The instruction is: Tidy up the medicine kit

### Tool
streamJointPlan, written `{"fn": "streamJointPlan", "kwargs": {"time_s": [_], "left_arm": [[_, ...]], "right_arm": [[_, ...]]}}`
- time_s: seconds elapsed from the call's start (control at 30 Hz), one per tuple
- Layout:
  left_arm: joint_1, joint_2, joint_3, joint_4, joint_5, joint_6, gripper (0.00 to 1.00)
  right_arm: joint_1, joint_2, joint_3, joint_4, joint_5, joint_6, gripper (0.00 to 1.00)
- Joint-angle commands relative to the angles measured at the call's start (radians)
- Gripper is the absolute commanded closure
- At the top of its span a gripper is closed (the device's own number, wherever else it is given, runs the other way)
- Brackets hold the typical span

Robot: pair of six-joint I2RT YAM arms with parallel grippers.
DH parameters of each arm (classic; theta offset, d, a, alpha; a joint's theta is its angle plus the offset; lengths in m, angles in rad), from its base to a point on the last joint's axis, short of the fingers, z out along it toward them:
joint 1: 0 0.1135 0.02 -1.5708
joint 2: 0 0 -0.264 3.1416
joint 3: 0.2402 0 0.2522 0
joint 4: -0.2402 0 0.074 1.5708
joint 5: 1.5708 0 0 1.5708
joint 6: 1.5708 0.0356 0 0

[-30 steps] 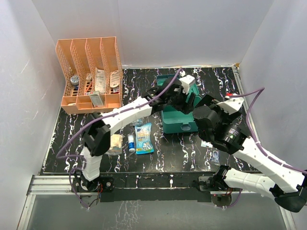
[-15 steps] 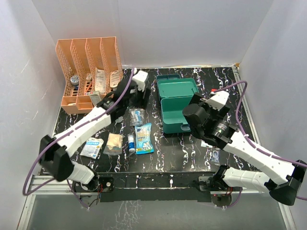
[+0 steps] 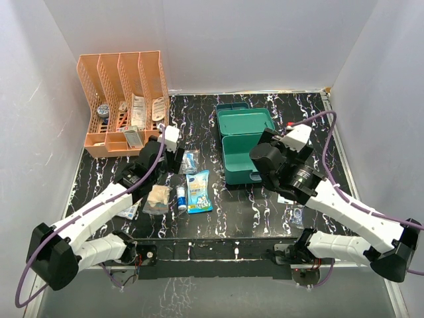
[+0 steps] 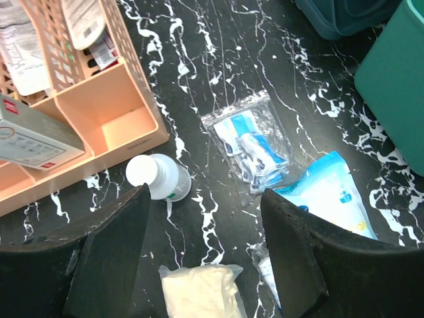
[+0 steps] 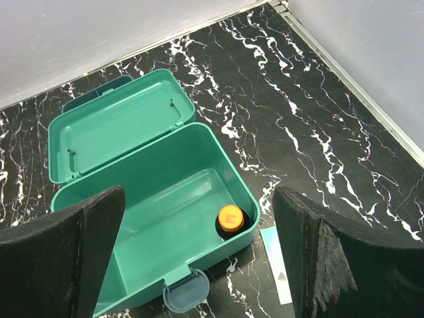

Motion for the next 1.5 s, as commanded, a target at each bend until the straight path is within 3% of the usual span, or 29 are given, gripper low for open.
{"fn": "streamJointPlan", "kwargs": {"time_s": [0.0,0.4,0.7,0.9,1.47], "left_arm": [[0.005,-0.074,-0.071,0.095,-0.084,0.009,0.33],[0.022,-0.12,-0.268,0.322,-0.209,0.019,0.24],[0.064,-0.023,-0.277,0.411,-0.207,-0.054,0.21],[0.118,0.062,-0.225,0.368,-0.189,-0.129,0.22],[0.177,0.22,-0.229,0.534,-0.133,-0.167,0.23]], "right_arm": [[0.001,0.028,0.001,0.044,-0.003,0.012,0.07],[0.001,0.114,0.009,0.089,-0.052,0.037,0.07],[0.006,0.139,0.036,0.094,-0.049,0.042,0.08],[0.009,0.149,0.049,0.096,-0.046,0.042,0.08],[0.026,0.201,0.08,0.116,-0.057,0.046,0.08]]}}
